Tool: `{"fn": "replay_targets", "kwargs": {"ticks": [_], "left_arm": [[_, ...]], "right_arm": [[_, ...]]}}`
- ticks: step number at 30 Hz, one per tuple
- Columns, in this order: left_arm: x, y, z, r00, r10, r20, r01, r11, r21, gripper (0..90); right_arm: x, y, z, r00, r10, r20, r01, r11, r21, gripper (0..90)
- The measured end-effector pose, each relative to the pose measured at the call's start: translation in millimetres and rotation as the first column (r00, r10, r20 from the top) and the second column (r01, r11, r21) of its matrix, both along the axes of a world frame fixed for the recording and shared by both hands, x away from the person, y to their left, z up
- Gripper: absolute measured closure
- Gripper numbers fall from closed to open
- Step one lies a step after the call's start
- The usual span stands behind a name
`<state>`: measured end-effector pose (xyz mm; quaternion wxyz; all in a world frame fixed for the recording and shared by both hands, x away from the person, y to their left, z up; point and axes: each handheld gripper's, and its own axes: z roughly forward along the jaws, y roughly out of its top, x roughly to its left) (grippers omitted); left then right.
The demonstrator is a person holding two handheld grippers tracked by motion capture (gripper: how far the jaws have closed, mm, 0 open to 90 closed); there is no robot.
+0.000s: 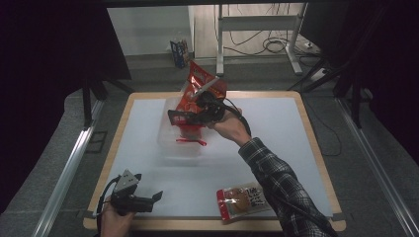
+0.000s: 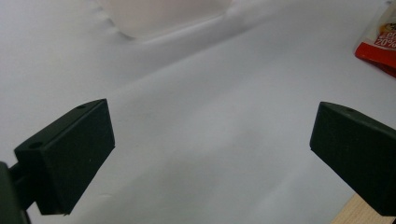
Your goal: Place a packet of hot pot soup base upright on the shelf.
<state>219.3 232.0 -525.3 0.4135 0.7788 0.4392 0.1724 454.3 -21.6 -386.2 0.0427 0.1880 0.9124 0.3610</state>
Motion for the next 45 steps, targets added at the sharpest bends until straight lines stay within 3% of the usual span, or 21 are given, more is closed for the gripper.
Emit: {"fn": "replay_targets", "kwargs": {"ticks": [6,11,18,28,38,43,45], "left_arm": [[0.0,0.1,-0.1,1.0,-0.001,-0.001,0.001,1.0,-0.001,0.0],[0.0,-0.1,0.0,1.0,-0.003,-0.001,0.003,1.0,0.0,0.0],[-0.2,0.1,0.1,1.0,-0.003,-0.002,0.003,1.0,-0.001,0.0],[-0.1,0.3,0.1,1.0,-0.003,-0.004,0.003,1.0,0.002,0.0],[0.0,-0.2,0.1,1.0,-0.001,-0.004,0.001,1.0,0.001,0.0],[0.1,-0.4,0.1,1.0,0.0,-0.006,0.0,1.0,0.003,0.0],[0.1,-0.3,0.1,1.0,0.001,-0.007,-0.001,1.0,0.003,0.0]], "right_arm": [[0.8,14.3,-0.7,0.9998,0.005,0.017,-0.005,1.0,0.005,88.7],[0.9,24.2,-0.7,0.9999,0.01,0.009,-0.01,0.999,0.038,88.7],[-0.8,35.5,-14.4,0.9997,0.022,-0.002,-0.022,1.0,0.022,88.7],[4.0,33.3,-36.3,0.9994,0.003,-0.036,-0.002,1.0,0.004,88.6],[5.0,20.8,-52.3,0.9984,-0.015,-0.054,0.016,1.0,0.023,88.5],[0.5,22.5,-49.5,0.9997,-0.004,-0.024,0.004,1.0,0.001,87.5],[-0.9,21.9,-47.3,0.9999,-0.005,-0.011,0.006,1.0,0.005,83.2]]}}
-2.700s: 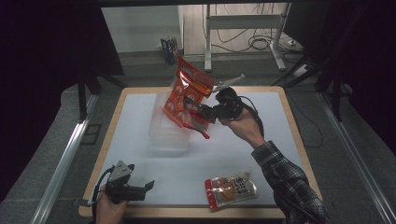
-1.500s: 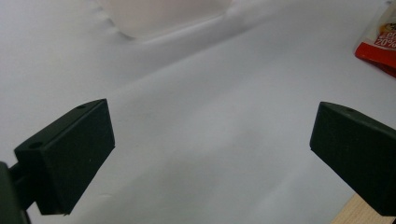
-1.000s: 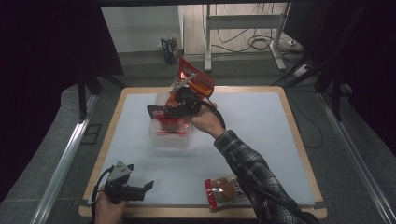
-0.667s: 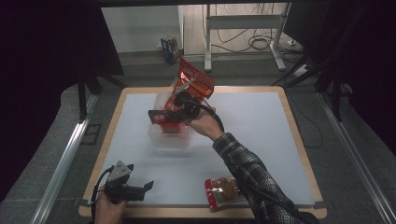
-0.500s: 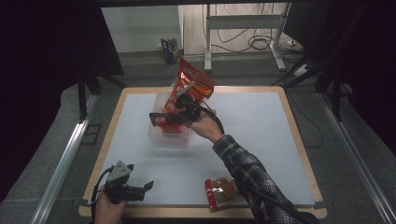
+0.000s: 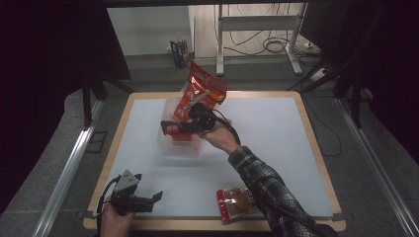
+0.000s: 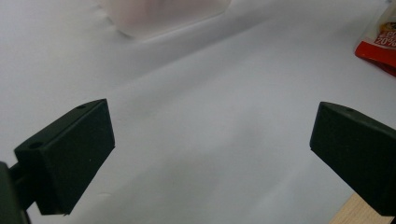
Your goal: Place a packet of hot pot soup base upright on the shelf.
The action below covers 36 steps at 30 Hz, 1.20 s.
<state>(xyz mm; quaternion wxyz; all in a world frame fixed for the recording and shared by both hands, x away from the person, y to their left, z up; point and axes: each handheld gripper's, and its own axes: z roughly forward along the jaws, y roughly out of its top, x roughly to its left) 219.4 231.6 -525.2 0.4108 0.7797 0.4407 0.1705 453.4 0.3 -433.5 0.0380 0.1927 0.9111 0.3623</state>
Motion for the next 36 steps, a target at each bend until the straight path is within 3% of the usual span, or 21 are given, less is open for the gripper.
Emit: {"fn": "replay_targets", "kwargs": {"ticks": [6,13,18,25,36], "left_arm": [[0.1,-1.0,-0.2,1.0,0.0,-0.002,0.0,1.0,0.003,0.0],[0.2,-1.9,0.1,1.0,-0.003,-0.003,0.003,1.0,0.001,0.0],[0.2,-3.3,0.5,1.0,-0.006,-0.004,0.006,1.0,0.003,0.2],[0.6,-4.9,0.1,0.9999,-0.011,-0.007,0.011,0.9999,0.009,0.5],[1.1,-7.4,-0.3,0.9999,-0.015,-0.005,0.015,0.9994,0.031,0.6]], "right_arm": [[-1.9,-9.4,4.0,0.9987,-0.025,0.043,0.024,1.0,0.014,55.4],[-9.8,-24.1,9.7,0.9939,-0.046,0.101,0.043,0.999,0.03,33.8],[-17.7,-37.4,13.3,0.991,-0.052,0.123,0.047,0.998,0.048,24.2],[-32.8,-56.4,11.2,0.9915,-0.055,0.118,0.049,0.998,0.05,14.2],[-60.4,-83.2,-1.8,0.99,-0.061,0.127,0.058,0.998,0.032,8.3]]}}
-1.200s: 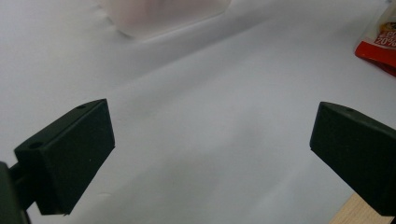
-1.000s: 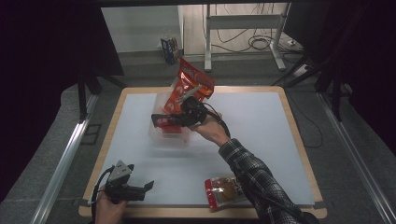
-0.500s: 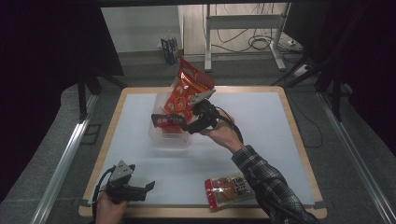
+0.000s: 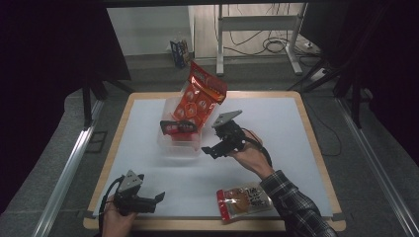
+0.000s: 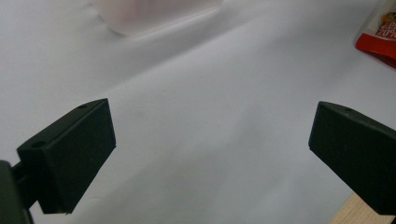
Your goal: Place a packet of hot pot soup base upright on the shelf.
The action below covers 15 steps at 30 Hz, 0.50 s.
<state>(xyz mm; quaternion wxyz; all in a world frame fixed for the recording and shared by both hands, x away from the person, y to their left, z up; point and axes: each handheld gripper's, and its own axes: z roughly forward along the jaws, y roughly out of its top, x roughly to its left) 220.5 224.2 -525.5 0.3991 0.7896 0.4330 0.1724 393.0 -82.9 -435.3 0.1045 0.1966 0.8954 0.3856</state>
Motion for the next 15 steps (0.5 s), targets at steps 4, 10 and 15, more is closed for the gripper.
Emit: {"fn": "replay_targets", "kwargs": {"ticks": [4,10,15], "left_arm": [[-0.2,-0.9,-0.1,1.0,-0.002,0.003,0.002,1.0,0.002,0.6],[0.0,-1.7,-0.2,1.0,-0.001,0.006,0.001,1.0,0.008,0.6],[0.4,-1.9,-0.4,1.0,0.001,0.006,-0.001,0.9999,0.01,0.6]], "right_arm": [[-12.1,-10.2,-3.2,0.9999,-0.01,0.005,0.01,1.0,-0.001,7.3],[-27.1,-29.8,-10.9,0.999,-0.041,-0.021,0.04,0.999,-0.005,5.4],[-36.7,-42.9,-19.2,0.9968,-0.069,-0.042,0.069,0.998,-0.001,4.6]]}}
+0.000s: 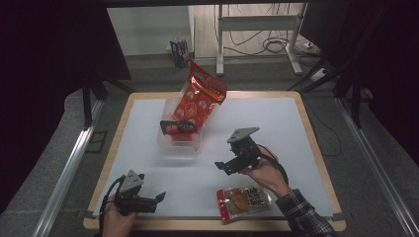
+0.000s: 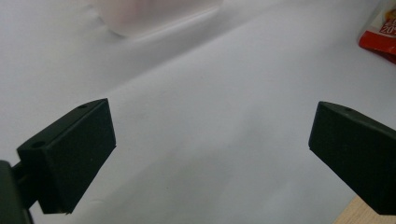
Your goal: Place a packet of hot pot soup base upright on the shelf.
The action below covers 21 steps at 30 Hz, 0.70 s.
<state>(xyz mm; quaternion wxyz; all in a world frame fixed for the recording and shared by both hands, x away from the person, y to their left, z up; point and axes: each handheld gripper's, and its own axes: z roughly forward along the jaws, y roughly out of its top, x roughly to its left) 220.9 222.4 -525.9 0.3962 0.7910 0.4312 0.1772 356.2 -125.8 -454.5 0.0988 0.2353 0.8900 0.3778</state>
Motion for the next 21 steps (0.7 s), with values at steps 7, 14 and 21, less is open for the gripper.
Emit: {"fn": "replay_targets", "kwargs": {"ticks": [7,14,21], "left_arm": [[-0.2,0.2,0.0,1.0,0.003,0.001,-0.003,1.0,0.001,0.6],[0.2,-0.5,0.4,1.0,0.002,-0.008,-0.002,1.0,-0.008,0.6],[0.0,-1.1,1.0,0.9999,0.001,-0.016,-0.001,0.9998,-0.018,1.2]], "right_arm": [[-14.2,-18.8,-14.0,0.9979,-0.044,-0.047,0.045,0.999,0.002,9.6],[-24.8,-43.3,-20.3,0.9928,-0.11,-0.047,0.109,0.994,-0.029,32.3],[-35.8,-61.7,-17.1,0.991,-0.131,-0.029,0.13,0.991,-0.041,42.9]]}}
